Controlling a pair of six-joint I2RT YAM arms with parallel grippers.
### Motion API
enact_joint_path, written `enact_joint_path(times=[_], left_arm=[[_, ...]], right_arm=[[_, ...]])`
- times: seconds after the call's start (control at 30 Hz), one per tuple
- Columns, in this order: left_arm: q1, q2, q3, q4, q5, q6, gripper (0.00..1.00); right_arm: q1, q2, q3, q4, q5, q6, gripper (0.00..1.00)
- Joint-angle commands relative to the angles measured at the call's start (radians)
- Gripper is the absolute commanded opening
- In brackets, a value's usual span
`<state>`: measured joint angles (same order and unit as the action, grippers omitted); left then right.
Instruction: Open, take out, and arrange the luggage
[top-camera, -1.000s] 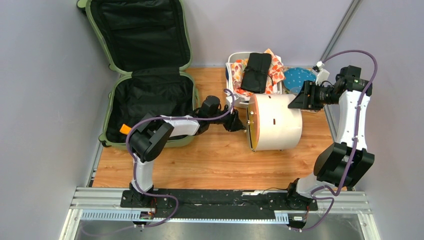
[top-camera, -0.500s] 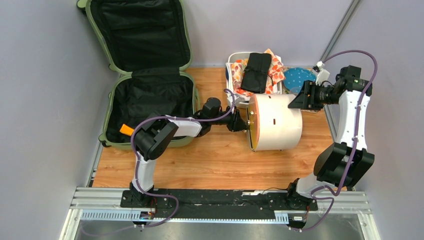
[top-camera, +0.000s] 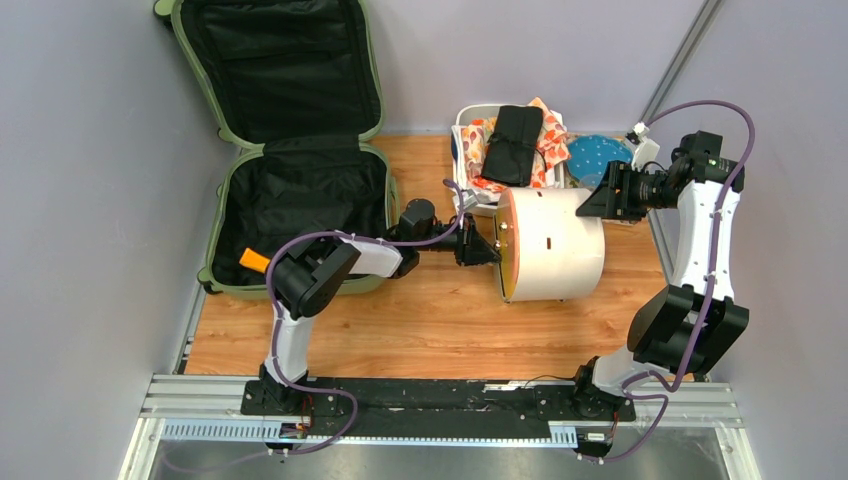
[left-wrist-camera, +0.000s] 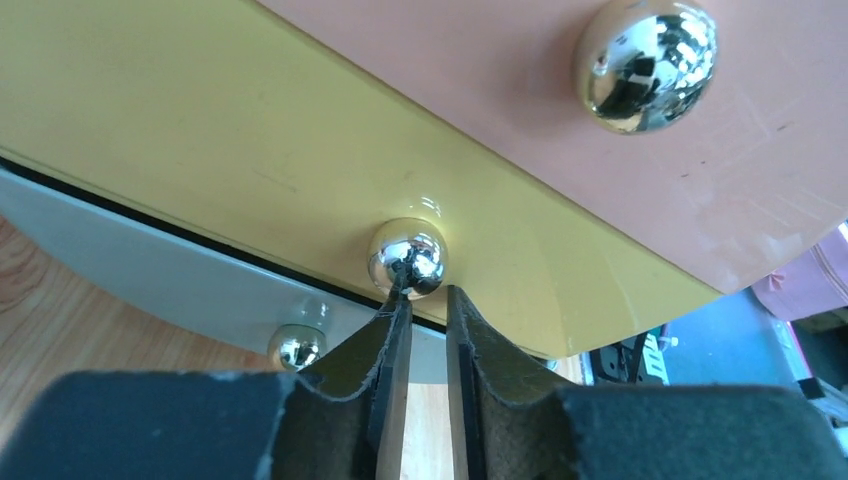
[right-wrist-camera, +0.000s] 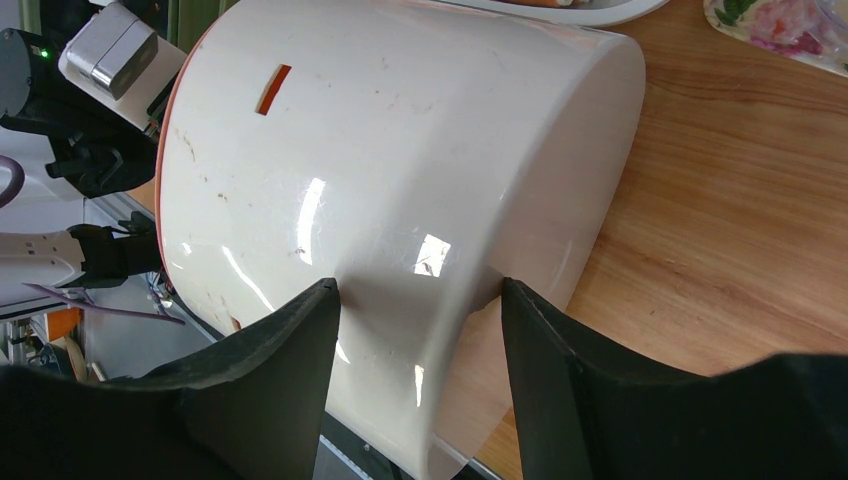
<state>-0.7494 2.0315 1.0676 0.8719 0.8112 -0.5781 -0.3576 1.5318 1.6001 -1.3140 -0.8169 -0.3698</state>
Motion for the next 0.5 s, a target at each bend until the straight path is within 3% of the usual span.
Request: enact_joint_path(times=[0.0, 0.1, 0.27, 0.47], left_arm=[[0.005, -0.053, -0.043, 0.026, 0.006, 0.039, 0.28], [0.033, -0.148, -0.122, -0.072, -0.032, 0.131, 0.29], [0.062, -0.264, -0.164, -0.283, -0.113, 0.326, 0.18], [0.047, -0.189, -0.115, -0.277, -0.152, 0.242, 0.11]], right_arm=[[0.023, 0.034, -0.039, -0.087, 0.096, -0.029, 0.61], [0.023, 0.037, -0.037, -0.087, 0.097, -0.031, 0.61], [0.023, 0.036, -0.04, -0.087, 0.091, -0.032, 0.61], [0.023, 0.033, -0.051, -0.085, 0.093, -0.029, 0.61]])
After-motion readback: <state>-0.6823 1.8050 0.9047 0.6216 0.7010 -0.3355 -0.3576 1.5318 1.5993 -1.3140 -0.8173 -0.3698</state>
